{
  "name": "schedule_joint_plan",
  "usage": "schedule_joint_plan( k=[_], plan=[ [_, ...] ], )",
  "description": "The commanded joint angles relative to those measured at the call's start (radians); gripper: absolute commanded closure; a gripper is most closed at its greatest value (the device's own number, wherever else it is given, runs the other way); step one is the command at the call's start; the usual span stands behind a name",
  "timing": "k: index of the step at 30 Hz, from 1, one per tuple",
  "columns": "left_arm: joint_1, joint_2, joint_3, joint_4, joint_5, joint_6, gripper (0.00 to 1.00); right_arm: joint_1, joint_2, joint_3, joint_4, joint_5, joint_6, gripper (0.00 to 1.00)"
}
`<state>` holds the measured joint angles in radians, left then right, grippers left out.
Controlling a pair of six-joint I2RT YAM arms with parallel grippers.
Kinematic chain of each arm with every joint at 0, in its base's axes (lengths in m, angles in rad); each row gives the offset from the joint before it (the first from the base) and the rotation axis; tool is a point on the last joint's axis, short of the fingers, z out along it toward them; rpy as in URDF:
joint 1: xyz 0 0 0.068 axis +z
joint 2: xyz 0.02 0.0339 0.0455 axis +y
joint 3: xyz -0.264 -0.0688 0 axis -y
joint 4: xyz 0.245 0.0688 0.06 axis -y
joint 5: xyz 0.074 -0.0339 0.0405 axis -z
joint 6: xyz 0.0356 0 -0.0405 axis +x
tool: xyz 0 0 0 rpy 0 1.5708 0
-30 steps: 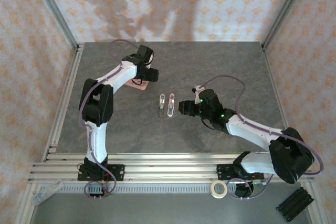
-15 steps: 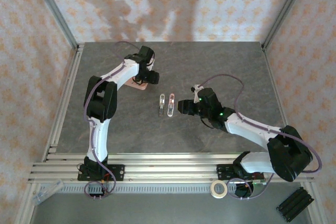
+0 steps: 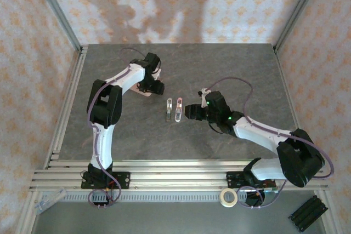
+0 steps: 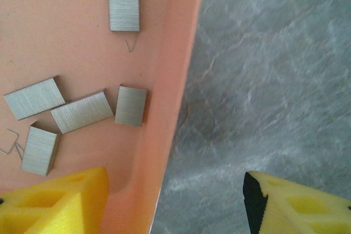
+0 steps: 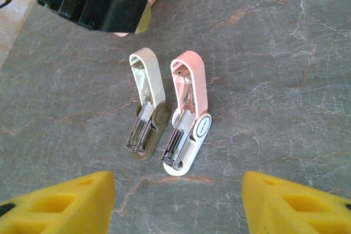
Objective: Load the staples into the stapler
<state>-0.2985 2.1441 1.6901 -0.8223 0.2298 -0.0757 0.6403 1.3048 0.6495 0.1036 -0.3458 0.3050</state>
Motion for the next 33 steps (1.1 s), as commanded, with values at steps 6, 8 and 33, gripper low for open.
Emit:
schedule_joint_plan(
  k=[6,8,33],
  plan=[
    [0.010,-0.104,-0.068,-0.115,0.007,0.053,0.33,-0.005,0.021,0.038,0.007,-0.020,-0.009,0.38],
    [0.010,-0.118,-0.090,-0.126,0.005,0.058,0.33,-0.005,0.022,0.039,0.005,-0.023,-0.008,0.38],
    [0.012,-0.523,-0.612,-0.111,0.017,0.012,0.29,-0.002,0.028,0.056,0.014,-0.065,0.008,0.38]
  ],
)
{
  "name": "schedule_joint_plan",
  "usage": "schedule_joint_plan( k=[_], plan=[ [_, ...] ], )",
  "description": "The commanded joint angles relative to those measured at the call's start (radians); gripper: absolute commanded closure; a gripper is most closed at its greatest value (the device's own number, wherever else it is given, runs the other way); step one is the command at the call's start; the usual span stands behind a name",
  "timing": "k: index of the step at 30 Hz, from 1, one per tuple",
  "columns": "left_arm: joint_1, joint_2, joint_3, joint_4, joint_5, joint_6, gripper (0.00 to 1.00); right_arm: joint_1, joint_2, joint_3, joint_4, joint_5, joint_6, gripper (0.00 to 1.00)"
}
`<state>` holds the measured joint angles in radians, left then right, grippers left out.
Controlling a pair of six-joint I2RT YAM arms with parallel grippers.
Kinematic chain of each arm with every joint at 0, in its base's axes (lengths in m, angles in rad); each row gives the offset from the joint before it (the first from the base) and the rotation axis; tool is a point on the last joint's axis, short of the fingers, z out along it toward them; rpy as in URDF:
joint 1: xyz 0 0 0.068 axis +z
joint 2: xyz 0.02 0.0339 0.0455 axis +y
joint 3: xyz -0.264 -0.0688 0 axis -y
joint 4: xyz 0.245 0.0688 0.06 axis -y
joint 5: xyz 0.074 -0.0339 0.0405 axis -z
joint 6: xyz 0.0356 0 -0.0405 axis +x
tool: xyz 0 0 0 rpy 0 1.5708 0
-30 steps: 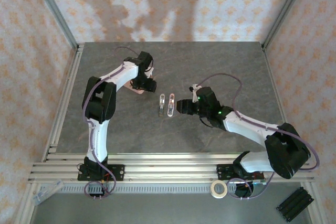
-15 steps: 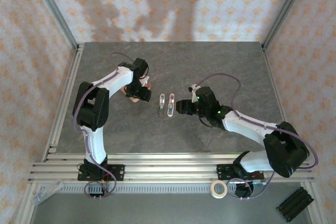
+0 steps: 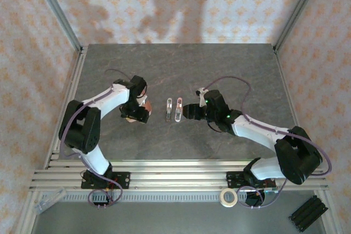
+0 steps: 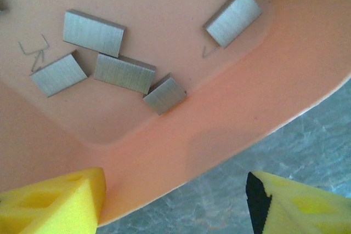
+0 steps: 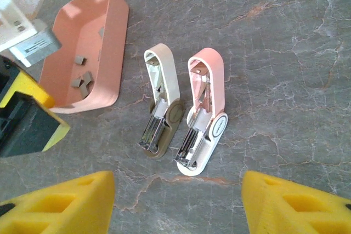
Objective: Load the staples into the stapler
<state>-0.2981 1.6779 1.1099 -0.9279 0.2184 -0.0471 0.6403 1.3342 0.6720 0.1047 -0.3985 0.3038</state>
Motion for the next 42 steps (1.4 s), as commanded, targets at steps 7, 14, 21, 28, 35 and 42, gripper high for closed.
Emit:
schedule_joint_plan(
  k=[7,14,21,28,35,42],
  plan=[
    [0.011,-0.117,0.022,0.054,0.110,-0.065,0.25,0.001,-0.010,0.033,0.013,-0.016,0.021,0.37],
    [0.011,-0.141,0.056,0.199,0.103,-0.146,0.23,0.002,-0.059,0.007,-0.007,0.021,0.027,0.37],
    [0.013,-0.107,0.075,0.335,0.049,-0.232,0.21,0.002,-0.084,-0.007,-0.022,0.046,0.032,0.37],
    [0.022,-0.074,0.049,0.476,0.047,-0.323,0.20,0.003,-0.081,-0.008,-0.028,0.053,0.026,0.37],
    [0.022,0.044,0.110,0.452,0.025,-0.301,0.24,0.003,-0.078,-0.011,-0.035,0.054,0.020,0.37],
    [0.022,0.127,0.114,0.470,0.062,-0.298,0.27,0.002,-0.086,-0.012,-0.055,0.073,0.008,0.37]
  ],
)
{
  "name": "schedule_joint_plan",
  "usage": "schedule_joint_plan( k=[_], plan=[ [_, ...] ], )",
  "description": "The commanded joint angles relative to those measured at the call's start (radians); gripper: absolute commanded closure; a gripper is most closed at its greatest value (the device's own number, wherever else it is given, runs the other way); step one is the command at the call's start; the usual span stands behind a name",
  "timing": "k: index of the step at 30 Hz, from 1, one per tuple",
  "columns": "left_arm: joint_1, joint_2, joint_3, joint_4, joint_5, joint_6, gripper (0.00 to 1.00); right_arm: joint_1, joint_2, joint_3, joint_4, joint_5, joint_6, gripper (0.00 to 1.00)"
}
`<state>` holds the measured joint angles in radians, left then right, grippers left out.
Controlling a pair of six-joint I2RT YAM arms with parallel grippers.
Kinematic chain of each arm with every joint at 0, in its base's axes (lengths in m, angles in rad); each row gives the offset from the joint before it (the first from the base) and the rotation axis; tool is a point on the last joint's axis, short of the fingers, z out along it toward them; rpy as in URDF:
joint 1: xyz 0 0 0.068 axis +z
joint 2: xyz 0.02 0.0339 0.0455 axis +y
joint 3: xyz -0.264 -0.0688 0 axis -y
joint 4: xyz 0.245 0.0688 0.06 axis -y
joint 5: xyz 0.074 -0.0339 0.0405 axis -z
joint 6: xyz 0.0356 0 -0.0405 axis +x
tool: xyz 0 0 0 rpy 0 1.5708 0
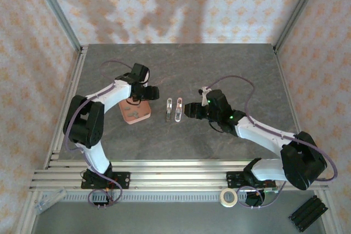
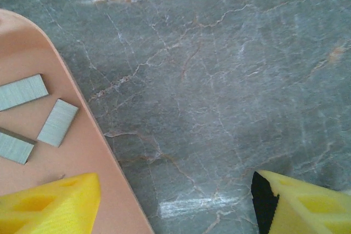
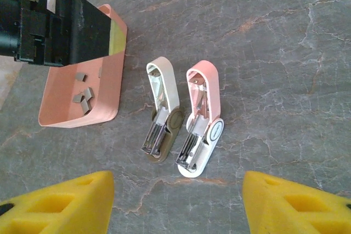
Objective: Load the staples into the stapler
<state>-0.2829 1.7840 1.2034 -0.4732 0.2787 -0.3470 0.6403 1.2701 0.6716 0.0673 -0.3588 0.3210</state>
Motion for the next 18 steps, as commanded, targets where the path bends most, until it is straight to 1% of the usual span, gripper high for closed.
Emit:
schedule_joint_plan(
  k=[1,4,9,18],
  plan=[
    [0.007,0.028,0.017,0.021,0.001,0.002,0.27,0.003,-0.023,-0.012,-0.018,0.034,-0.010,0.37],
    [0.007,0.051,0.009,0.033,0.003,0.003,0.27,0.002,-0.023,-0.012,-0.024,0.035,-0.011,0.37],
    [0.005,0.074,0.003,0.042,0.039,0.008,0.33,0.002,-0.020,-0.009,-0.030,0.034,-0.010,0.37],
    [-0.011,0.039,-0.062,0.078,0.095,0.025,0.43,0.002,-0.012,-0.009,-0.016,0.019,0.009,0.37]
  ],
)
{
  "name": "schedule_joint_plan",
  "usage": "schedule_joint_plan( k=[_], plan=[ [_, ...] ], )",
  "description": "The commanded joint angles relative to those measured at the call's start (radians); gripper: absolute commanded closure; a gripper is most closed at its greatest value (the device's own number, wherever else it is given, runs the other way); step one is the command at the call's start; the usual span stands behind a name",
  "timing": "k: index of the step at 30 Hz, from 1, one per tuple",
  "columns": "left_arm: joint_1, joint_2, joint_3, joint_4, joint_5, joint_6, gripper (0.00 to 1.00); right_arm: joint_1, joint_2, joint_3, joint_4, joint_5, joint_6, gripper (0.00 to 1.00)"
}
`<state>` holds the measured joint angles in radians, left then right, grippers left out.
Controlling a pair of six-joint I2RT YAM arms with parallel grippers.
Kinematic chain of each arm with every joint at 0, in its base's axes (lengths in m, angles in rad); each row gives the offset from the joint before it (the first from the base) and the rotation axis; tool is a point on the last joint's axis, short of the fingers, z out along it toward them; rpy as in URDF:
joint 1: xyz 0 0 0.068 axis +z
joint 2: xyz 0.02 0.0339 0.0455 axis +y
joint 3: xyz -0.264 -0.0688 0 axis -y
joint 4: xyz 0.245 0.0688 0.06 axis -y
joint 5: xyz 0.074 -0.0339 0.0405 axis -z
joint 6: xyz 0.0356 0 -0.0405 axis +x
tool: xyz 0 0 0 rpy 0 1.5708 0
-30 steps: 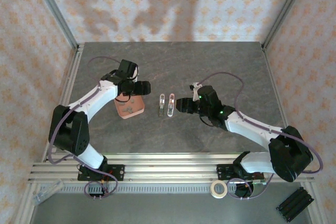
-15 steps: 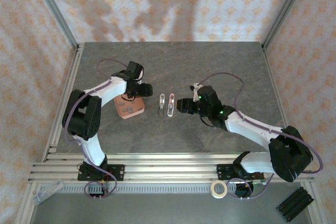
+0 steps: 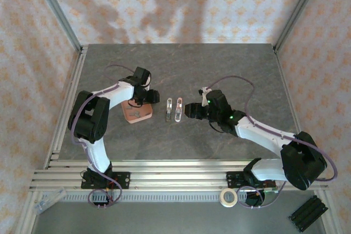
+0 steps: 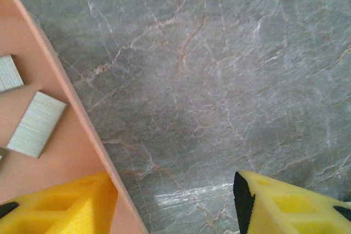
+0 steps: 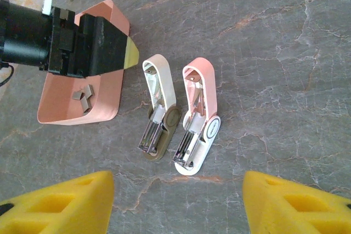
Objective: Load the staples into the stapler
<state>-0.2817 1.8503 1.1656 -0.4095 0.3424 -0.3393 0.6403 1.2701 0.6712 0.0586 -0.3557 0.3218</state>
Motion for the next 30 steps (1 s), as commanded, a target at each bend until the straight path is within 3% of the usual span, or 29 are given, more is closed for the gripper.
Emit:
schedule_joint_plan(
  k=[1,16,23,30],
  plan=[
    [-0.015,-0.029,-0.030,0.016,0.034,0.018,0.44,0.002,-0.013,-0.009,-0.007,0.014,0.010,0.37],
    [-0.088,-0.084,-0.084,-0.034,0.076,0.076,0.45,0.024,-0.014,0.016,-0.042,0.018,0.011,0.37],
    [-0.087,-0.206,-0.145,-0.021,0.049,0.063,0.40,0.062,0.023,0.061,-0.055,0.021,-0.032,0.38],
    [-0.078,-0.377,-0.265,0.001,-0.031,0.003,0.34,0.124,0.066,0.179,-0.187,0.053,-0.119,0.40]
  ],
)
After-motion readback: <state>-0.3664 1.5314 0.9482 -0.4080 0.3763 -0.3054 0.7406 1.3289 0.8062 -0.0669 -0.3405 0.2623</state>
